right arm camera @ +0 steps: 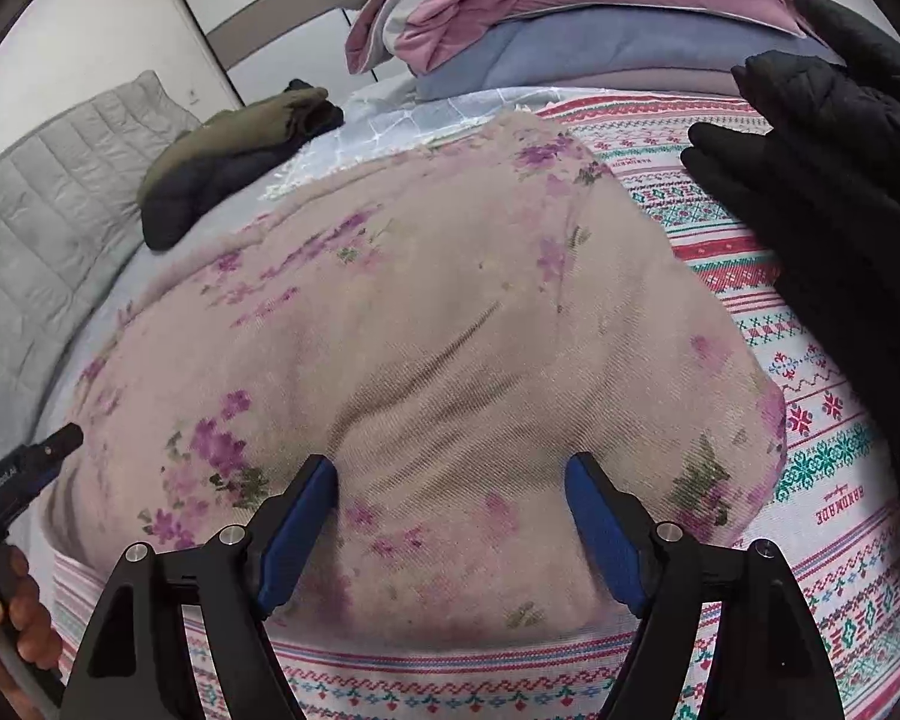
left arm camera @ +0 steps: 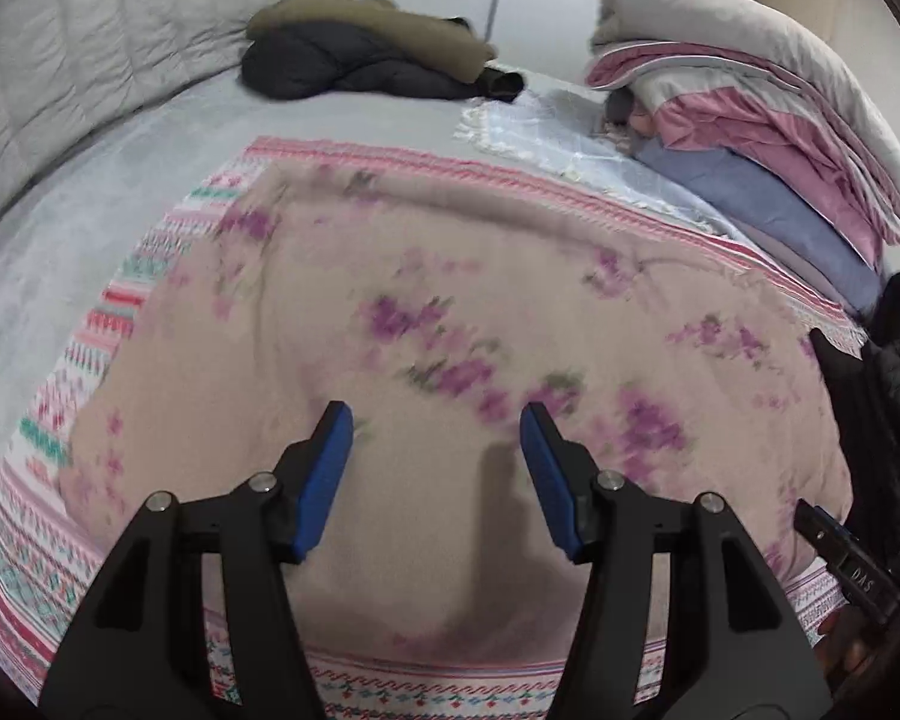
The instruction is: Fold large clothes
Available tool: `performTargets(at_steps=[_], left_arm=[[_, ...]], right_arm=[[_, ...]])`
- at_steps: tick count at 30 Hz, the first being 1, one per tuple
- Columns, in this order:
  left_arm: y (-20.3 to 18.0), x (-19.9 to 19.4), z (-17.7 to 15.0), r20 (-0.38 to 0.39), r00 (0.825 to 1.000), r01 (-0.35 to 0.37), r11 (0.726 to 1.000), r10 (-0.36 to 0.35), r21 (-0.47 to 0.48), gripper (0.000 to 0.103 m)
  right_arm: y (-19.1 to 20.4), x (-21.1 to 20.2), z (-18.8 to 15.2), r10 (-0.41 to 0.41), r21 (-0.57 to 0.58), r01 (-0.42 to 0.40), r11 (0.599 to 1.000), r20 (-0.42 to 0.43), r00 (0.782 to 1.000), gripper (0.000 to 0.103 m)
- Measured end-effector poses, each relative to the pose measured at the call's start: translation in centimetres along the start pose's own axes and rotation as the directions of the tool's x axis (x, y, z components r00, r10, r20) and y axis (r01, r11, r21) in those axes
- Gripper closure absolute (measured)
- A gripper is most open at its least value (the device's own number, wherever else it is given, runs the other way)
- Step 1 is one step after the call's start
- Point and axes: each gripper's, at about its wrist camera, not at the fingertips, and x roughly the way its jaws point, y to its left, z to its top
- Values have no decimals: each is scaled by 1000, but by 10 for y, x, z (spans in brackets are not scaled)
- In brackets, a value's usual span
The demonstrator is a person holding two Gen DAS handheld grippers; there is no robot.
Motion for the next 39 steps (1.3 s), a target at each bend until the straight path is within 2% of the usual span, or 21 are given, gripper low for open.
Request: performTargets(at_steps=[3, 6, 8, 11, 14, 18, 22, 26, 27, 29, 32, 34, 37, 39], left_arm=[[-49, 11, 32, -25, 999, -34, 986, 39, 164, 44], [-88, 55, 60, -137, 990, -3, 973, 36, 232, 44], [-99, 97, 75, -223, 973, -14, 977, 63, 212, 44], [-95, 155, 89, -335, 937, -68, 992, 100, 106, 44], [-89, 184, 97, -341, 934, -110, 994, 110, 19, 44], [-93, 194, 92, -296, 946, -133, 991, 133, 22, 42], [-96, 190, 89, -270, 953, -134, 991, 136, 23, 42], [-83, 170, 104, -282, 956, -95, 995, 83, -27, 42], [-78, 148, 109, -261, 964, -73, 996, 55, -60, 43], [-75, 102, 109, -185, 983, -3, 998, -8, -55, 43], [-80, 31, 77, -93, 995, 43, 998, -39, 37, 42], [-86, 0, 42, -99, 993, 68, 992, -57, 111, 42], [-85, -15, -10, -152, 981, 141, 982, -121, 128, 41], [-79, -5, -28, -183, 976, 139, 985, -119, 103, 41]], right_arm=[[-4, -11, 1, 14, 35, -15, 999, 41, 999, 22], [-4, -23, -2, 39, 62, -43, 997, 67, 997, 22], [-4, -28, -2, 62, 73, -68, 995, 78, 995, 22], [-3, -26, -2, 65, 80, -70, 994, 64, 996, 22], [-1, -22, -5, 46, 65, -49, 997, 43, 998, 22], [5, -16, -6, 20, 32, -20, 999, 12, 1000, 20], [8, -2, -10, -8, 8, 8, 1000, -28, 1000, 18], [7, 4, -11, -13, -8, 13, 1000, -37, 999, 16], [6, 5, -11, -9, -12, 8, 1000, -41, 999, 16], [3, 9, -11, 2, -12, -3, 1000, -53, 999, 15], [1, 13, -7, 10, -9, -11, 1000, -65, 998, 13], [2, 15, -6, 9, -10, -10, 1000, -67, 998, 12], [2, 15, -6, 12, -14, -13, 1000, -64, 998, 12], [1, 14, -6, 19, -15, -20, 1000, -62, 998, 11]])
